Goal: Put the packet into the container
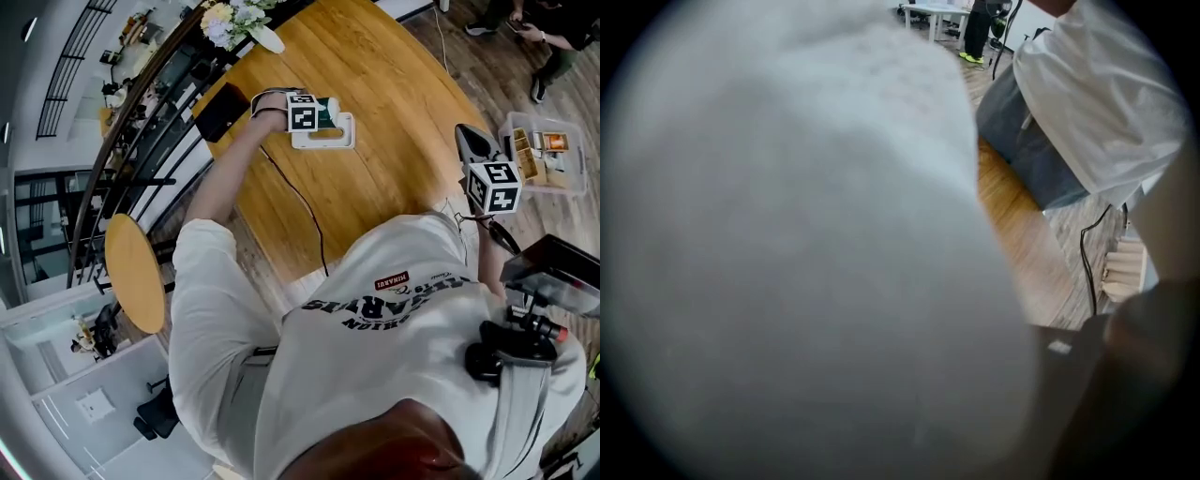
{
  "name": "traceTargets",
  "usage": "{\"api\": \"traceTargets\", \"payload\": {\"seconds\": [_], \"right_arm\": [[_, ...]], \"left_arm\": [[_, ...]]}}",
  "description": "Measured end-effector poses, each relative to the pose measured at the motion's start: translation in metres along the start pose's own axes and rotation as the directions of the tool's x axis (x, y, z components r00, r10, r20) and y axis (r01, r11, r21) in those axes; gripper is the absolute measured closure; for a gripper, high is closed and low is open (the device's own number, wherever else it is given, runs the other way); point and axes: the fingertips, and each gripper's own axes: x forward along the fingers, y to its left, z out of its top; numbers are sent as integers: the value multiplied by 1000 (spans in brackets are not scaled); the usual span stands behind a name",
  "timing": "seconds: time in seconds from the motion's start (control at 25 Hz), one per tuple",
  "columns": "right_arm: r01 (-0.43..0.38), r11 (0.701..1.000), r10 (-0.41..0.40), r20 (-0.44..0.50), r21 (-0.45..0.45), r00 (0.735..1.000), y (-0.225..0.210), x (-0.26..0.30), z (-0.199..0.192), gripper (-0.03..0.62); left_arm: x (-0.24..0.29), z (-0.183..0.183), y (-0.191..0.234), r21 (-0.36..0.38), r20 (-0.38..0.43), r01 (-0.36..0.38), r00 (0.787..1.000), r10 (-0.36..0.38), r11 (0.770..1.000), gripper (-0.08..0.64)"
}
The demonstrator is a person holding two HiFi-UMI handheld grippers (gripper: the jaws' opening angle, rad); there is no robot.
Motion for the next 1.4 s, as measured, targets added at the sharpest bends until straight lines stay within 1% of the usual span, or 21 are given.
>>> {"api": "traceTargets", "payload": {"seconds": [0.2,0.32,0.52,0.72,1.0,1.24,1.4], "right_arm": [[21,1000,-21,-17,10,1000,-6,-7,-9,586],[31,999,-31,-26,17,999,-9,-12,-14,586],[51,998,-50,-36,29,998,-13,-21,-21,586],[98,994,-95,-53,44,994,-26,-37,-31,586],[162,985,-157,-82,57,984,-42,-59,-44,586],[176,982,-168,-115,63,979,-41,-71,-60,586],[189,979,-180,-111,73,977,-43,-74,-60,586]], "left_arm": [[27,10,-14,50,-29,42,999,-40,998,298],[43,16,-16,57,-39,44,998,-42,997,298],[70,21,-13,51,-34,29,999,-28,998,298],[99,25,-16,44,-45,61,997,-59,997,298],[129,33,-16,4,-55,83,995,-83,997,296],[155,43,-19,16,-72,85,994,-84,996,295],[167,42,-15,-23,-60,105,993,-106,994,291]]}}
